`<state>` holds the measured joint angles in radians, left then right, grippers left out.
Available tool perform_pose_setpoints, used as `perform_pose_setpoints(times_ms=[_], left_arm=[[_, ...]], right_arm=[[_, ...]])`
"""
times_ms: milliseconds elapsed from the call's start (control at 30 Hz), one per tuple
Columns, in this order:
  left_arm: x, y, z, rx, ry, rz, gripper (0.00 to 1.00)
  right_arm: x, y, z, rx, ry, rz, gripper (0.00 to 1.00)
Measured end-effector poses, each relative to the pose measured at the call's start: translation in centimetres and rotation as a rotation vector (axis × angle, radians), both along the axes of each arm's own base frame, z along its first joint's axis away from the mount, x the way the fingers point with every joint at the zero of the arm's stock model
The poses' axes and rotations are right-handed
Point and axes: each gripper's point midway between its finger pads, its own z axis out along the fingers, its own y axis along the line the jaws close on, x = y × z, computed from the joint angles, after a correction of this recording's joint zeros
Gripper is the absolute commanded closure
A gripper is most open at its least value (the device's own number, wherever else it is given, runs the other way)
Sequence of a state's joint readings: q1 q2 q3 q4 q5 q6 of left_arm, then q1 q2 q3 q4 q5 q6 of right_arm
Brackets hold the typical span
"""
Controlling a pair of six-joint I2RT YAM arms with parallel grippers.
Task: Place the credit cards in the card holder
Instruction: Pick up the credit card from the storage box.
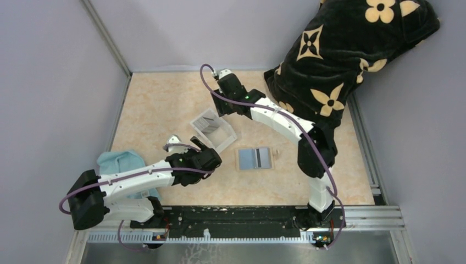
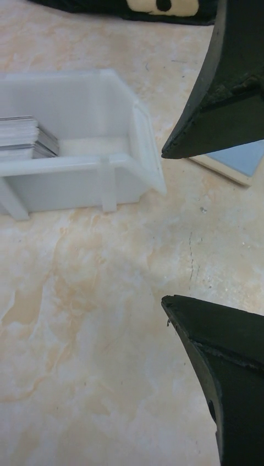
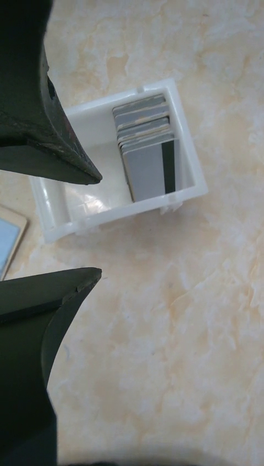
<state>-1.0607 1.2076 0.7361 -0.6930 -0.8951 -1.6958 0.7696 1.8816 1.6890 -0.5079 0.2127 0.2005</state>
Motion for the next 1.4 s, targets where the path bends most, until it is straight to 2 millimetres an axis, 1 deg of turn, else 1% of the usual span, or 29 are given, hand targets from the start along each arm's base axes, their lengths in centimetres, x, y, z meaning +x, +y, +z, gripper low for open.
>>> perform_pose_setpoints(times_ms=[167, 267, 367, 500, 633, 800, 967, 1000, 1167, 1267, 1400], left_arm=[[-0.3, 1.5, 0.2, 0.02, -0.008, 0.039, 0.03], [-0.3, 2.2, 0.5, 0.012, -0.026, 0.05, 0.04], [0.0, 3.2, 0.4, 0.013, -0.039, 0.06, 0.04], [1.0, 4.6, -0.4, 0.019, -0.047, 0.058, 0.05], [2.2, 5.5, -0.9, -0.006, -0.059, 0.034, 0.05], [3.8, 4.8, -1.1, -0.028, -0.056, -0.029, 0.04], [4.8, 3.6, -1.5, -0.06, -0.049, -0.093, 0.04], [4.9, 3.7, -1.6, -0.062, -0.048, -0.092, 0.05], [5.6, 3.3, -2.2, -0.092, -0.041, -0.123, 0.05], [5.9, 2.9, -2.5, -0.103, -0.034, -0.139, 0.05], [6.1, 2.4, -3.2, -0.109, -0.018, -0.164, 0.05]], right_arm=[[1.3, 3.9, -1.3, 0.026, 0.045, 0.084, 0.43], [1.7, 5.8, -2.0, 0.045, 0.066, 0.128, 0.43], [1.4, 6.8, -2.9, 0.052, 0.097, 0.16, 0.43], [1.6, 8.1, -4.0, 0.062, 0.133, 0.195, 0.43], [1.3, 8.7, -5.4, 0.064, 0.17, 0.22, 0.44], [1.0, 9.5, -7.2, 0.066, 0.217, 0.246, 0.46], [0.3, 10.0, -8.6, 0.082, 0.268, 0.27, 0.47], [0.1, 10.2, -8.9, 0.089, 0.28, 0.274, 0.48], [-0.2, 11.0, -9.1, 0.153, 0.314, 0.291, 0.52], [0.0, 11.1, -9.5, 0.197, 0.334, 0.292, 0.57], [0.2, 10.9, -9.6, 0.266, 0.362, 0.289, 0.63]])
